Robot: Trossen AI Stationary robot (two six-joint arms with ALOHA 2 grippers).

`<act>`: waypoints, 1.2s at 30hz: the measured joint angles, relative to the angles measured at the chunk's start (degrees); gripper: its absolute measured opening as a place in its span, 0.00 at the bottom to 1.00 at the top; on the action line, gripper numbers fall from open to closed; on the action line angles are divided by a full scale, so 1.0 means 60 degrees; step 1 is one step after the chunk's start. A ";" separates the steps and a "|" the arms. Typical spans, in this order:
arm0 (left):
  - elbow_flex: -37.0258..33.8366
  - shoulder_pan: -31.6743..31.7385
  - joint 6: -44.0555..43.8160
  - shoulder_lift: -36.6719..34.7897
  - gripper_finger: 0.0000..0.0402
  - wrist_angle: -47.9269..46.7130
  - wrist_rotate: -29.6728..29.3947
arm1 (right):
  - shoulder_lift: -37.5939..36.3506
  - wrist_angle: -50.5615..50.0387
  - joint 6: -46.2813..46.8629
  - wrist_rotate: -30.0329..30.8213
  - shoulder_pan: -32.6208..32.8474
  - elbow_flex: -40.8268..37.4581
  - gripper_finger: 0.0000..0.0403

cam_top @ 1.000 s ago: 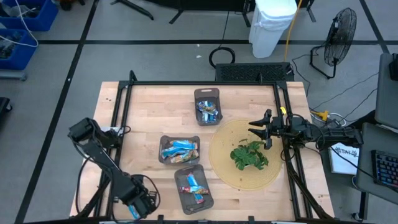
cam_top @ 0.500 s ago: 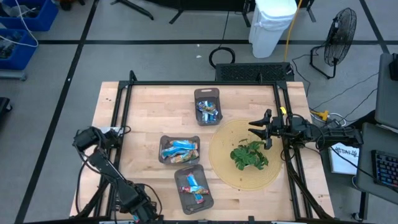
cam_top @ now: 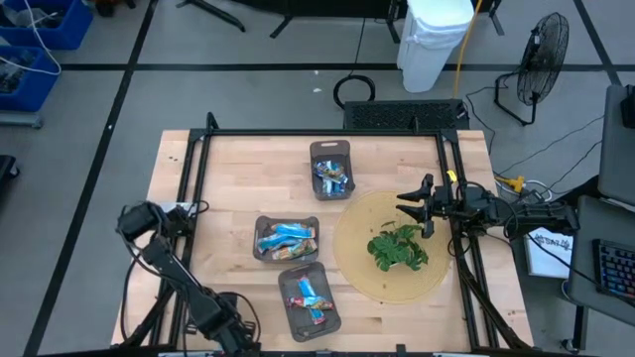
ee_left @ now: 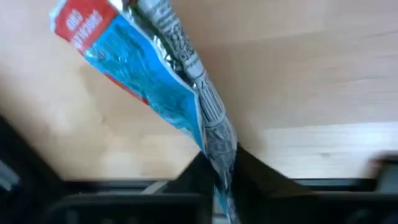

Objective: Pick and place Granola Bars by type
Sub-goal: Put the red granola bar into the bottom black bin

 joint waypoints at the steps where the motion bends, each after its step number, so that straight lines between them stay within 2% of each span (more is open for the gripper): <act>1: 0.0000 0.0040 0.0142 -0.0079 0.07 -0.0091 -0.0204 | 0.0001 0.0003 -0.0002 0.0000 -0.0001 -0.0004 0.32; 5: -0.0006 0.0193 0.0687 -0.0709 0.04 -0.0887 -0.1907 | 0.0003 0.0004 -0.0001 0.0000 -0.0001 -0.0004 0.32; 9: 0.0016 0.0369 0.1807 -0.1564 0.02 -0.1629 -0.4364 | 0.0003 0.0007 -0.0003 0.0000 -0.0002 0.0000 0.32; 15: 0.0235 0.0431 0.6823 -0.2833 0.01 -0.1350 -0.9467 | 0.0000 0.0003 -0.0003 0.0000 0.0000 0.0000 0.32; 18: 0.0387 0.0425 0.9334 -0.3326 0.01 -0.1374 -1.1244 | 0.0000 0.0000 0.0000 0.0000 -0.0002 -0.0003 0.32; 21: 0.0400 0.0435 1.1650 -0.3737 0.01 -0.0982 -1.2607 | 0.0000 0.0000 0.0000 0.0000 0.0001 -0.0001 0.32; 23: 0.0401 0.0529 1.3091 -0.3882 0.01 -0.0521 -1.3092 | 0.0001 0.0000 -0.0003 0.0000 0.0000 -0.0001 0.32; 27: 0.0401 0.0850 1.5232 -0.3872 0.01 0.0108 -1.3156 | 0.0003 0.0000 -0.0002 0.0000 0.0000 0.0000 0.32; 36: 0.0397 0.2145 1.7288 -0.3879 0.01 0.1282 -1.2123 | 0.0003 0.0000 -0.0001 0.0000 -0.0001 0.0000 0.32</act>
